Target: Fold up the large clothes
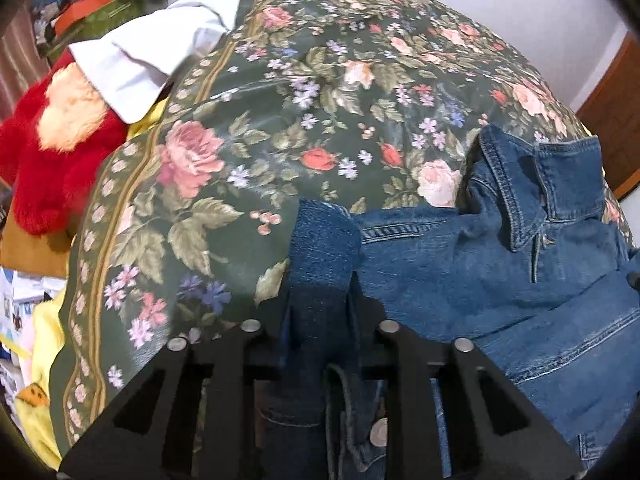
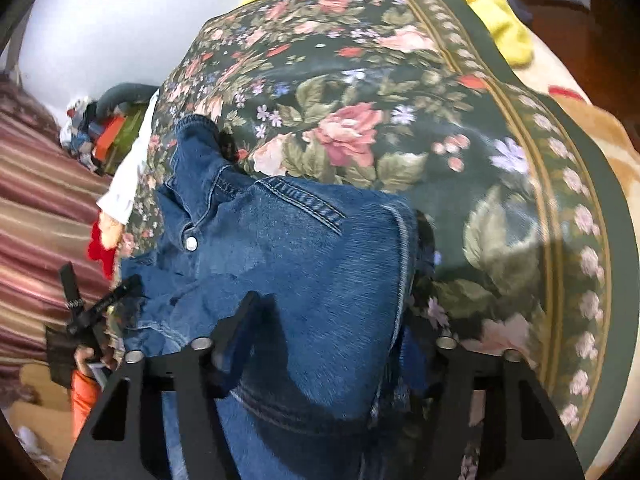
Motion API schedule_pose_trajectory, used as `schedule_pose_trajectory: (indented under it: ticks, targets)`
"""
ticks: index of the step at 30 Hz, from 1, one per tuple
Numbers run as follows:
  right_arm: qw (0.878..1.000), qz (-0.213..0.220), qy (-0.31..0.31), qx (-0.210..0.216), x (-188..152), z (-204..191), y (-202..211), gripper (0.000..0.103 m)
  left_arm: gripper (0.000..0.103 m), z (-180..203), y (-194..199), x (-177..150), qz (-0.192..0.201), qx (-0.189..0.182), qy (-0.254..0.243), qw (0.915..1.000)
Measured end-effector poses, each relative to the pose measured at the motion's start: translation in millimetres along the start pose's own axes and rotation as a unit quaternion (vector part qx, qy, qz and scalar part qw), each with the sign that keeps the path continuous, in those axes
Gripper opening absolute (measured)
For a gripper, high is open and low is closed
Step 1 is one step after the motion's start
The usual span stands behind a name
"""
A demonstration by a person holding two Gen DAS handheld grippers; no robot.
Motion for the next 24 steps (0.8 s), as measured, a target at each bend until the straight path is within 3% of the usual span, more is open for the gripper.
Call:
schedule_pose_trajectory:
  ticks: [1,4,7,14,17,24]
  targets:
    - [1.0,0.002,0.014,-0.004,0.2,-3.8,-2.1,0.035,0.018,1.1,1.2,0.1,0.004,0.004,-0.005,1.0]
    - [0.999,0.016,0.038,-0.008,4.7,-10.9,-2.7,0.019,0.012,7.9,15.5,2.3,0.023,0.01,-0.018,0.9995]
    - [0.997,0.043,0.065,-0.016,19.8,-20.6,-0.1,0.015,0.011,10.6,33.8,9.2,0.045,0.012,-0.019,0.9987]
    - [0.989,0.059,0.129,-0.025,59.6,-58.2,-20.4,0.011,0.011,1.4,68.7,27.9,0.088,0.021,-0.015,0.9958]
    - [0.987,0.062,0.144,-0.026,75.8,-74.1,-34.8,0.011,0.011,-12.1,59.6,31.3,0.085,0.048,-0.022,0.995]
    - [0.981,0.056,0.173,-0.067,83.2,-82.4,-72.9,0.011,0.012,-57.7,20.1,20.5,0.046,0.066,0.039,0.996]
Point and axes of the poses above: each gripper's, at about its wrist camera, not at the fingertips, and y roughly against the way its jaws point, z to its right, x to its top, the point moved 5 cm from there along -y, roughly the way its jaws point, and after that the axes turned 14 degrees about z, right-handed, at the moved point
